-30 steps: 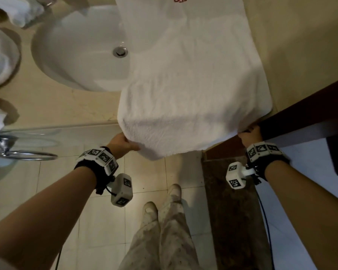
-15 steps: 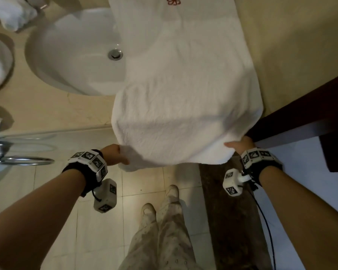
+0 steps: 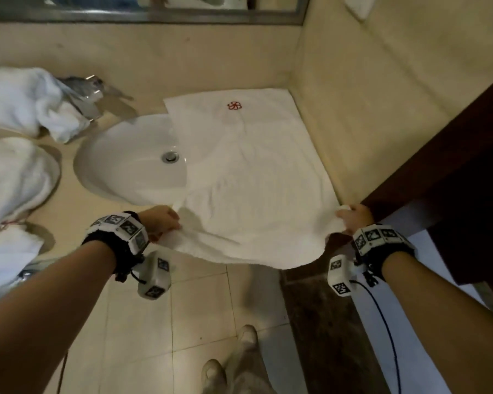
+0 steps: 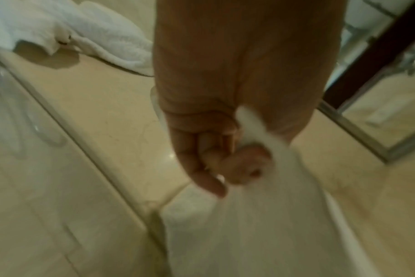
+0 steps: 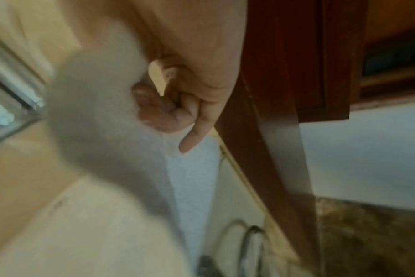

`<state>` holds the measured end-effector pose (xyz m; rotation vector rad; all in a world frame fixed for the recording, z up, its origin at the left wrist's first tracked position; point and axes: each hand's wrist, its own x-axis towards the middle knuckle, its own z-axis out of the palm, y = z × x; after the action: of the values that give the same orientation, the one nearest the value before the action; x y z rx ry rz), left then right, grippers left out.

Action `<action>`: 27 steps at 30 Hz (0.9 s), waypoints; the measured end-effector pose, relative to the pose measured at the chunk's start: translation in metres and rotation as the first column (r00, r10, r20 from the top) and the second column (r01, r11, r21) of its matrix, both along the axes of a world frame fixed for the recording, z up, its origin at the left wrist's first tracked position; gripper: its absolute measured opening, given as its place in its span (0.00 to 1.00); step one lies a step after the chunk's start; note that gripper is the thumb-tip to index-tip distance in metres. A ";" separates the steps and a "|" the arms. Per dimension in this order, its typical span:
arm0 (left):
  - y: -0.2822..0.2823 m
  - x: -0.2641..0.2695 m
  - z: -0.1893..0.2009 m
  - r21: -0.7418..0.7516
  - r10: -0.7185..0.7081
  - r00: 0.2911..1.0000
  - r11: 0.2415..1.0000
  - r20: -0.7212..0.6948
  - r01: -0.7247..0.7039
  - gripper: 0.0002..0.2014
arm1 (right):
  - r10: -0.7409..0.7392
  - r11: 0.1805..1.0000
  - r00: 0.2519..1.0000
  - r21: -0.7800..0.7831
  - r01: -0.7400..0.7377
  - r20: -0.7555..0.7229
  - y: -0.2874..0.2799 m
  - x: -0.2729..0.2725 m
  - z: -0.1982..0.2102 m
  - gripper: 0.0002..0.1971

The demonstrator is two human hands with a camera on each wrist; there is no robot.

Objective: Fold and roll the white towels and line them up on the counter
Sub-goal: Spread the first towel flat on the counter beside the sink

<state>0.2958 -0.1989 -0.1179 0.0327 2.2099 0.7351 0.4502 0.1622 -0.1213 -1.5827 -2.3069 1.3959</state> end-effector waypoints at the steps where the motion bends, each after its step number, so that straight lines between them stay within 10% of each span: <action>1: 0.003 -0.010 0.007 0.100 0.128 0.989 0.988 -0.074 -0.120 0.11 | -0.061 0.998 0.996 -0.016 0.060 -0.067 0.003 -0.008 0.008 0.18; 6: 0.021 -0.039 0.019 0.492 0.559 0.829 0.716 0.022 -0.496 0.16 | -0.313 0.906 0.847 -0.402 0.131 -0.429 0.004 -0.037 0.027 0.23; 15: 0.032 -0.042 -0.028 0.100 0.114 0.945 0.991 -0.307 -0.087 0.23 | 0.183 0.983 0.976 0.048 -0.179 -0.118 0.000 -0.064 -0.015 0.23; 27: 0.089 -0.090 -0.062 -0.202 -0.205 0.911 0.969 -0.357 0.139 0.23 | 0.632 0.698 0.743 0.255 -0.669 0.220 0.038 -0.140 -0.049 0.21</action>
<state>0.2059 -0.1102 -0.1798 0.3031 2.5883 0.4629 0.3100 0.2000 -0.1702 -0.7758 -3.1503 0.8992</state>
